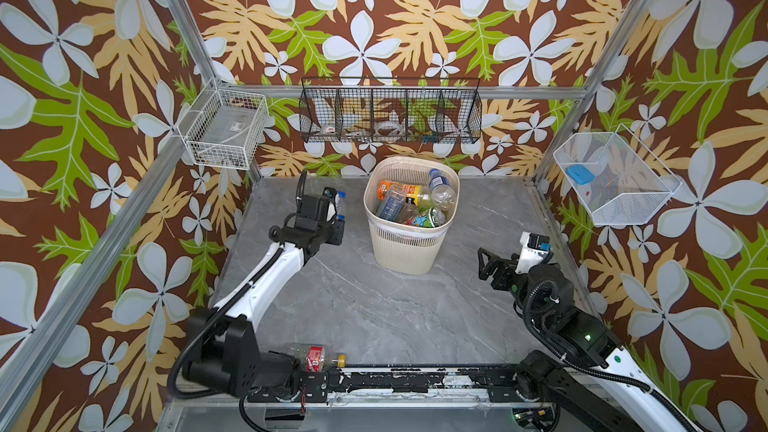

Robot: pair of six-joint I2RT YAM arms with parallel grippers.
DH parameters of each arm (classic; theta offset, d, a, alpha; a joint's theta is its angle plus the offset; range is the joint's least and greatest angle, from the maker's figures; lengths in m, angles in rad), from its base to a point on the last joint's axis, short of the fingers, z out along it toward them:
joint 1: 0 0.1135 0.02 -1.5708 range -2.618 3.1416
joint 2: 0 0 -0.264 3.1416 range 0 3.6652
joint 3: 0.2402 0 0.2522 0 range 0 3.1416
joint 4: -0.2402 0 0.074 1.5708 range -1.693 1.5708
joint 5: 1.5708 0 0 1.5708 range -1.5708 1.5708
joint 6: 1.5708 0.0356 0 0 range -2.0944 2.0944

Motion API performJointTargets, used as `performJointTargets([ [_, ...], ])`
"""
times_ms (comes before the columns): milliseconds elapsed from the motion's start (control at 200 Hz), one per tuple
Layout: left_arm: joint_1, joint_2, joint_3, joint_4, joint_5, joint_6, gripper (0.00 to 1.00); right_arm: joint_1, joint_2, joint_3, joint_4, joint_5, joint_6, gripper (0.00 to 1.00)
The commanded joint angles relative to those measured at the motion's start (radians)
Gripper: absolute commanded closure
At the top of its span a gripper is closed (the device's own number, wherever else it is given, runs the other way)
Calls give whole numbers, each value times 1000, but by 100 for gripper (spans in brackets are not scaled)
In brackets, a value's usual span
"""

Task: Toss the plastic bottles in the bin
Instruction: 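Close the left gripper on the Pepsi-label bottle and lift it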

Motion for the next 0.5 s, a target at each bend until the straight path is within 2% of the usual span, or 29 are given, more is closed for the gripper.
performJointTargets([
  [0, 3, -158, -131, 197, 97, -152, 58, 1, -1, -7, 12, 21, 7, 0],
  [135, 1, -303, -189, 212, 92, -203, 58, 1, 4, 4, 4, 21, 5, 0],
  [495, 3, -417, -26, 149, 203, -273, 60, 1, -7, -5, 9, 19, 13, 1],
])
